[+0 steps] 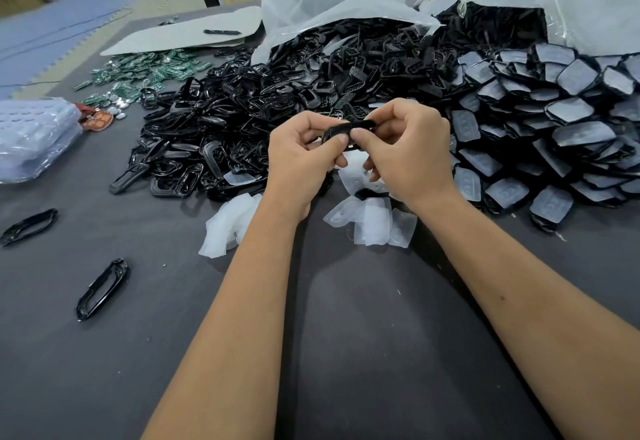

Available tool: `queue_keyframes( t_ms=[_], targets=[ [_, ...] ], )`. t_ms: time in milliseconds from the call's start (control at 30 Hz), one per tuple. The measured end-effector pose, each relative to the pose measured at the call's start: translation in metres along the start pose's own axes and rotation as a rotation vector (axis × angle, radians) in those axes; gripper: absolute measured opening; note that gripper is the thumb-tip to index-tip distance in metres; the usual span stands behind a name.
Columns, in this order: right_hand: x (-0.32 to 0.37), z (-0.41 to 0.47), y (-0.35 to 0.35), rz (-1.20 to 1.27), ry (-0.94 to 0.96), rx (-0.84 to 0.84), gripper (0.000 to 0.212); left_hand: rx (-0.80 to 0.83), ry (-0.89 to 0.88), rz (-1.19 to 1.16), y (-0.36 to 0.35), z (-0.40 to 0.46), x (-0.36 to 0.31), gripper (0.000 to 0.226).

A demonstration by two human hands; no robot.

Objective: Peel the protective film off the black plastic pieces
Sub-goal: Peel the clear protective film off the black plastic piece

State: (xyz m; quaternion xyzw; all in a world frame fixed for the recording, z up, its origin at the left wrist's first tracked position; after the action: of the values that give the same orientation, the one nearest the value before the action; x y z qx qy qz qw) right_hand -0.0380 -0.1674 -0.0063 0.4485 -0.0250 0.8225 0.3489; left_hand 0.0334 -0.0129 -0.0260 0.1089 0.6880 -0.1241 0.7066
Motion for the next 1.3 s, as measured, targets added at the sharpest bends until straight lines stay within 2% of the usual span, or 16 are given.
queue_keyframes(
  t_ms=[100, 167, 233, 300, 333, 400, 533, 700, 800, 900, 1000, 1133, 1300],
  targets=[
    [0.012, 0.0, 0.003, -0.206, 0.108, 0.017, 0.038, -0.074, -0.035, 0.056, 0.005, 0.001, -0.002, 0.015],
    [0.022, 0.002, -0.002, -0.233, 0.207, 0.128, 0.042, -0.2, -0.056, 0.131, 0.015, 0.002, -0.001, 0.016],
    [0.029, 0.0, -0.018, -0.123, 0.277, 0.368, 0.04, -0.319, -0.049, 0.166, 0.026, 0.003, 0.002, 0.016],
    [0.029, -0.015, -0.041, -0.055, 0.241, 0.692, 0.036, -0.349, -0.028, 0.105, 0.031, 0.004, 0.005, 0.016],
    [0.027, -0.023, -0.049, -0.097, 0.221, 0.818, 0.036, -0.35, -0.021, 0.08, 0.032, 0.005, 0.006, 0.017],
    [0.022, -0.031, -0.057, -0.18, 0.22, 0.911, 0.032, -0.346, -0.015, 0.071, 0.031, 0.006, 0.006, 0.018],
    [0.025, -0.019, -0.046, -0.135, 0.261, 0.735, 0.011, -0.336, -0.009, 0.057, 0.03, 0.006, 0.005, 0.018],
    [0.022, -0.008, -0.032, -0.019, 0.182, 0.525, 0.018, -0.319, 0.037, -0.073, 0.032, 0.007, 0.009, 0.02],
    [0.009, 0.0, -0.02, 0.193, 0.008, 0.293, 0.019, -0.295, 0.051, -0.108, 0.032, 0.008, 0.009, 0.023],
    [-0.009, -0.001, -0.013, 0.469, -0.181, 0.119, 0.003, -0.263, 0.04, -0.086, 0.027, 0.008, 0.007, 0.027],
    [-0.014, -0.002, -0.009, 0.534, -0.202, 0.076, 0.021, -0.206, 0.021, -0.075, 0.019, 0.006, 0.005, 0.028],
    [-0.011, 0.0, -0.005, 0.445, -0.151, 0.058, 0.007, -0.164, 0.011, -0.039, 0.012, 0.005, 0.004, 0.03],
    [-0.005, 0.002, -0.001, 0.353, -0.057, 0.027, 0.009, -0.074, 0.001, -0.071, 0.003, 0.005, 0.002, 0.025]
  ],
)
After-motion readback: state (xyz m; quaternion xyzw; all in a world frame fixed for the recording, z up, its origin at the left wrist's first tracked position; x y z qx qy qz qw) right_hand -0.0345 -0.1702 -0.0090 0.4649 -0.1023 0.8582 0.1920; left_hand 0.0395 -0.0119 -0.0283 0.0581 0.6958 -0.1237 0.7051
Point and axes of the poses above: each hand's wrist, its own z-axis towards the middle knuckle, its own y-axis out of the back of the hand, x = y × z, the point moved 8 cm from there along z, towards the middle knuckle, and after that the axes turned 12 degrees about y, right-handed, at the moved point
